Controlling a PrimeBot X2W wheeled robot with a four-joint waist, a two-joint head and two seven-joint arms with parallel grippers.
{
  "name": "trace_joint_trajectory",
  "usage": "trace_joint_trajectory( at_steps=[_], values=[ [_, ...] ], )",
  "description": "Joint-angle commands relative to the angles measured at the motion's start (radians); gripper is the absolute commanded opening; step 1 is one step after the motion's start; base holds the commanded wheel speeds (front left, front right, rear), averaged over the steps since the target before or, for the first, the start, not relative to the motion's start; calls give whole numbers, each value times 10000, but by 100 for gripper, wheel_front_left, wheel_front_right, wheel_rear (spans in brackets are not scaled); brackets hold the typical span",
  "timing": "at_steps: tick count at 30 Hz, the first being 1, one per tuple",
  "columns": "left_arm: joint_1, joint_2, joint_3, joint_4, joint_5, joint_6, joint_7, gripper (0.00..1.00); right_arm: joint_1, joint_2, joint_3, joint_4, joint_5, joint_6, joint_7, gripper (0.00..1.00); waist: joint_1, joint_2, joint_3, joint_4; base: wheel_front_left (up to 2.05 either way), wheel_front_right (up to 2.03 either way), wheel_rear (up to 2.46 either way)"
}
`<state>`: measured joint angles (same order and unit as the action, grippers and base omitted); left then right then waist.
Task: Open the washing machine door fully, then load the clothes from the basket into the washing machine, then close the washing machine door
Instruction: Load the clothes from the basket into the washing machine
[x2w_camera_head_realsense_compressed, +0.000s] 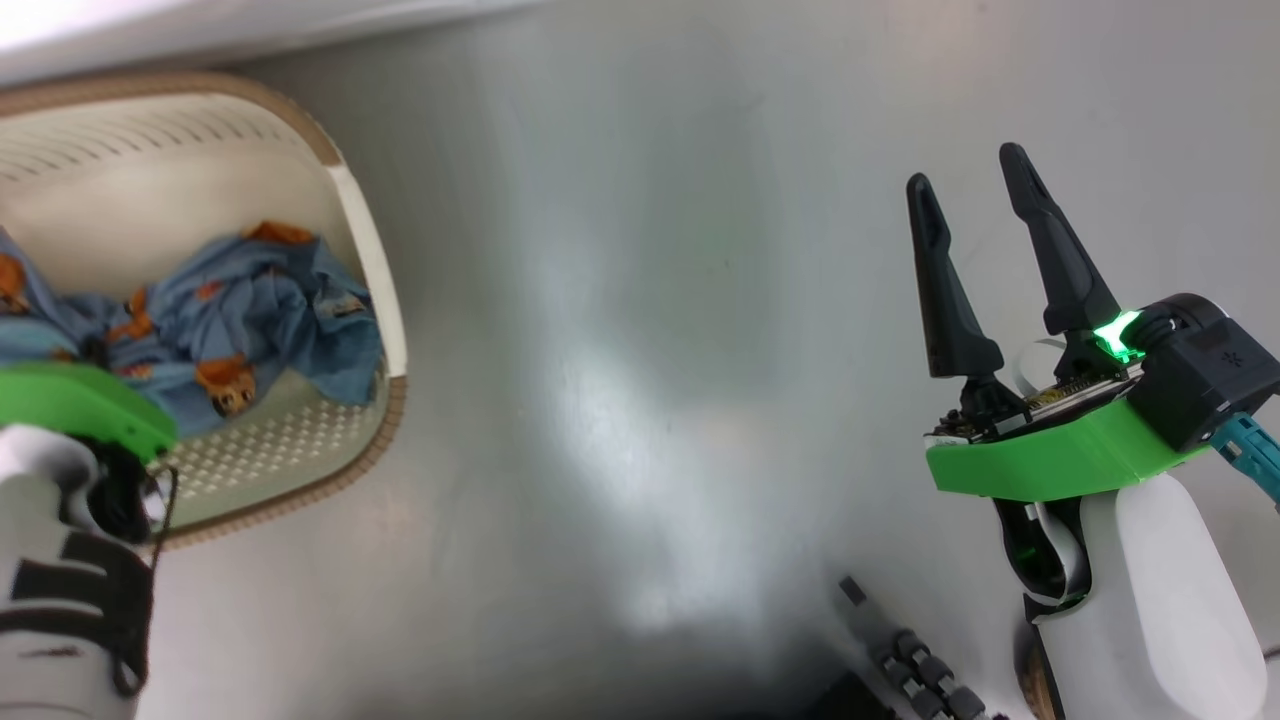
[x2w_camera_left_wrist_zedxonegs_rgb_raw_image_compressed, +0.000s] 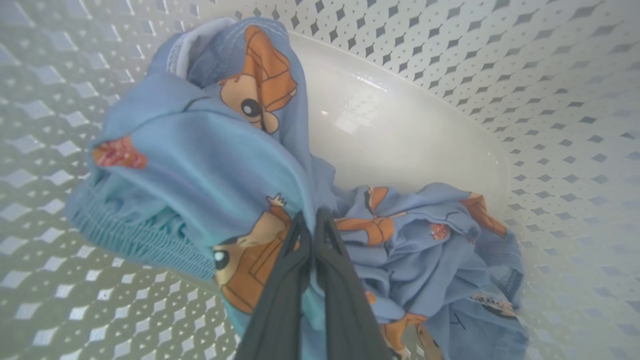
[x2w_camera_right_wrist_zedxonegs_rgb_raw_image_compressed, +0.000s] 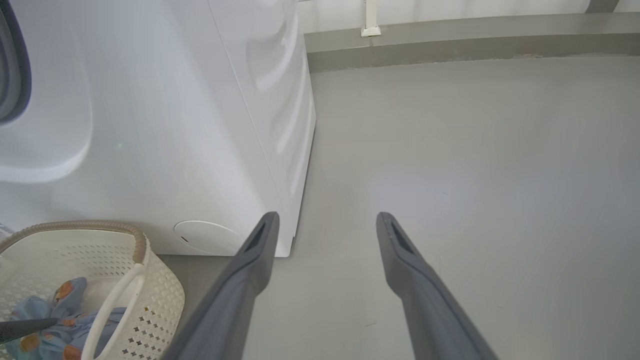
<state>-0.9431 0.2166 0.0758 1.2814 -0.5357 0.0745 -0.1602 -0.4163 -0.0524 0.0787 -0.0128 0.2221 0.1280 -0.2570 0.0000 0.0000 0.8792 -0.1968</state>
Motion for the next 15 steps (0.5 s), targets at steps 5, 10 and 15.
trace_joint_trajectory(
  at_steps=[5,10,15],
  values=[
    [1103,159,195,-51,-180,-223,-646,0,621,22,59,-19,-33,27,-48,100,0,0,-1554,515,0,0,0],
    [1878,-175,193,-177,-214,-428,-921,0,1069,22,5,142,-42,27,-48,100,0,0,-2736,718,0,0,0],
    [2780,-471,247,-579,-217,-553,-1003,0,1663,22,-62,295,-134,27,-48,100,0,0,-3934,899,0,0,0]
  ],
)
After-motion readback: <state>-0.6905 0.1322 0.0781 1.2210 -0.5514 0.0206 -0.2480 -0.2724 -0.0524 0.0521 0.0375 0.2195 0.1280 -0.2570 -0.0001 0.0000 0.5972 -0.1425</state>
